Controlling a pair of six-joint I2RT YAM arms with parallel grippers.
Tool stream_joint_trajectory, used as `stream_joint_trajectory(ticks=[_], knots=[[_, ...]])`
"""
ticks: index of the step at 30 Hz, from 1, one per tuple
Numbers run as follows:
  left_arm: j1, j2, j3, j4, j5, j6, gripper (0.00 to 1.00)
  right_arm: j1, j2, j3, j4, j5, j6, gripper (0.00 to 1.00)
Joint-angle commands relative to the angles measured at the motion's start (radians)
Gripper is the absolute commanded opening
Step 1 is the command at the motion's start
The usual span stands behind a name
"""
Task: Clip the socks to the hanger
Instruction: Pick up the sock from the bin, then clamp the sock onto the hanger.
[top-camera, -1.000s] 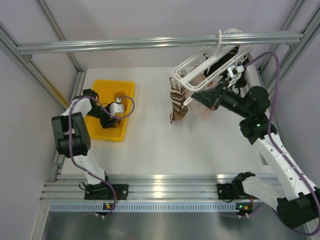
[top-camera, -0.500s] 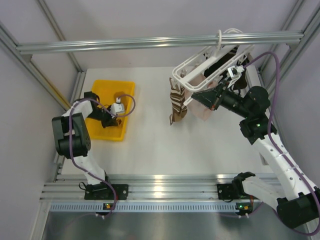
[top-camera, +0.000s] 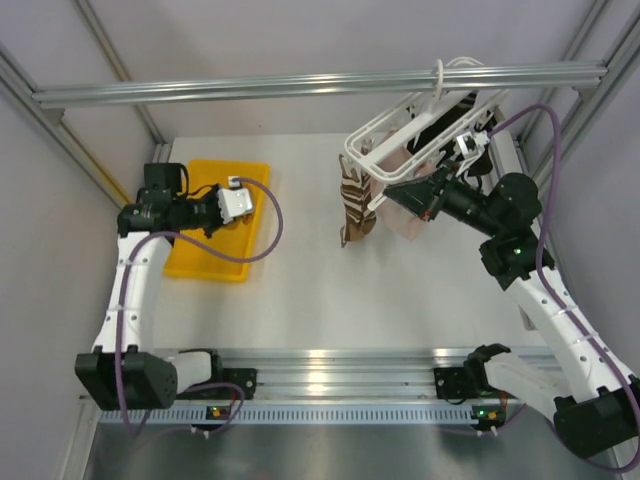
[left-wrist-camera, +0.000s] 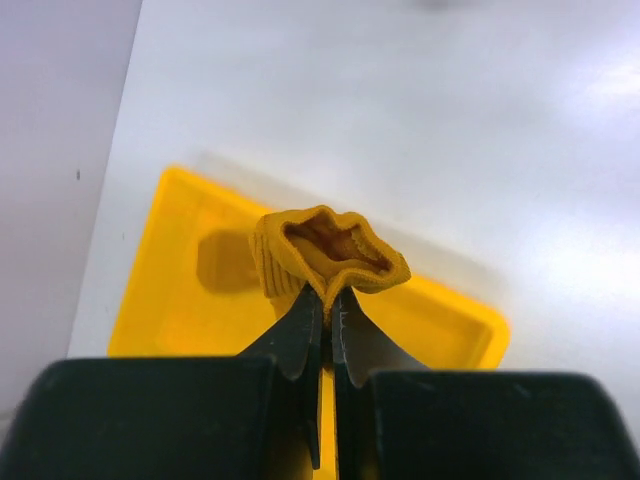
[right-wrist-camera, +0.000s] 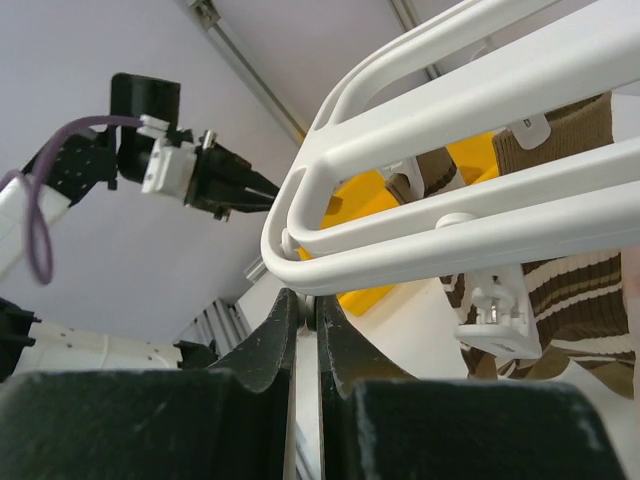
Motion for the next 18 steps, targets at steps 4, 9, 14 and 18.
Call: stream_joint_trajectory(ticks=[4, 9, 14, 18], knots=[[-0.368, -0.145, -0.044, 0.243, -0.07, -0.467, 0.0, -0.012, -0.032, 0.018, 0.018, 0.044, -0.029, 0.0], [-0.604, -0.162, -0.01, 0.342, -0.218, -0.76, 0.0, -0.007, -0.043, 0.015, -0.005, 0.076, -0.04, 0.0], [-0.724, -0.088, 0.074, 0.408, -0.312, -1.018, 0.0, 0.0, -0.043, 0.01, -0.02, 0.083, -0.043, 0.0], [-0.822, -0.033, 0.138, 0.409, -0.402, -1.014, 0.0, 0.004, -0.041, 0.012, -0.015, 0.087, -0.043, 0.0]])
